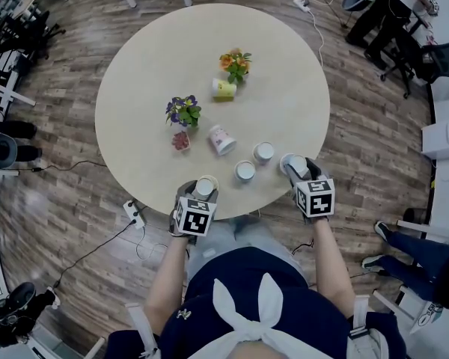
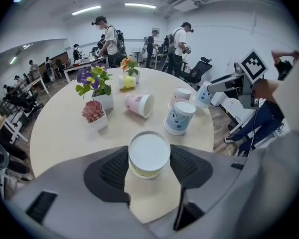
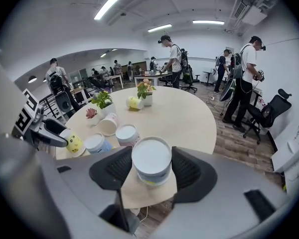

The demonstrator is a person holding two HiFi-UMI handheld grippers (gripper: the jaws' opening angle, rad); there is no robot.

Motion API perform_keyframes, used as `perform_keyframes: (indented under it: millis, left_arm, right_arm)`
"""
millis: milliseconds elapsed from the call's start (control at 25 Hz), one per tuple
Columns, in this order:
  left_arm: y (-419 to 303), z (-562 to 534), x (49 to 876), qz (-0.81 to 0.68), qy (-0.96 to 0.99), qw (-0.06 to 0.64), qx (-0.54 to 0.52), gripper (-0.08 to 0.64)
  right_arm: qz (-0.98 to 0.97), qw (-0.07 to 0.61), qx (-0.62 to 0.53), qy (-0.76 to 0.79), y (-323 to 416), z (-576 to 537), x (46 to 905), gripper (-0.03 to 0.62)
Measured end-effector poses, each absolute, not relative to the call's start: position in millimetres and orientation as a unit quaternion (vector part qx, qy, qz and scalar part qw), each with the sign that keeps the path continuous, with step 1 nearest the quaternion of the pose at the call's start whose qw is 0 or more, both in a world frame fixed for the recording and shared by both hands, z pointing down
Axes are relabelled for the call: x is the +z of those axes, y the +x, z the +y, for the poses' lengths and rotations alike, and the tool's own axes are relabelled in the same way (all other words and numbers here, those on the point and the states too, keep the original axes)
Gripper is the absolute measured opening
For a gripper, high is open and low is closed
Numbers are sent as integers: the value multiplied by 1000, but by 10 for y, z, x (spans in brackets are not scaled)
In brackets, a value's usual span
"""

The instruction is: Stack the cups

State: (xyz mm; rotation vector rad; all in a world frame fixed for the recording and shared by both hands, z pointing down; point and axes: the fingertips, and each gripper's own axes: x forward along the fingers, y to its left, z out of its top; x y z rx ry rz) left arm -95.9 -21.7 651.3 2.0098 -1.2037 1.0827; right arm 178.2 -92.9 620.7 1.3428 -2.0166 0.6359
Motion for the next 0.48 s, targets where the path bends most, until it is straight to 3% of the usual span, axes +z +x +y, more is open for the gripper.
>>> perform_keyframes:
  millis: [480]
  left_arm:
    - [-876, -145, 6388, -451, 760, 267, 385, 270]
  right_arm:
    - [-802, 278, 219, 482, 1424, -760, 5770, 253]
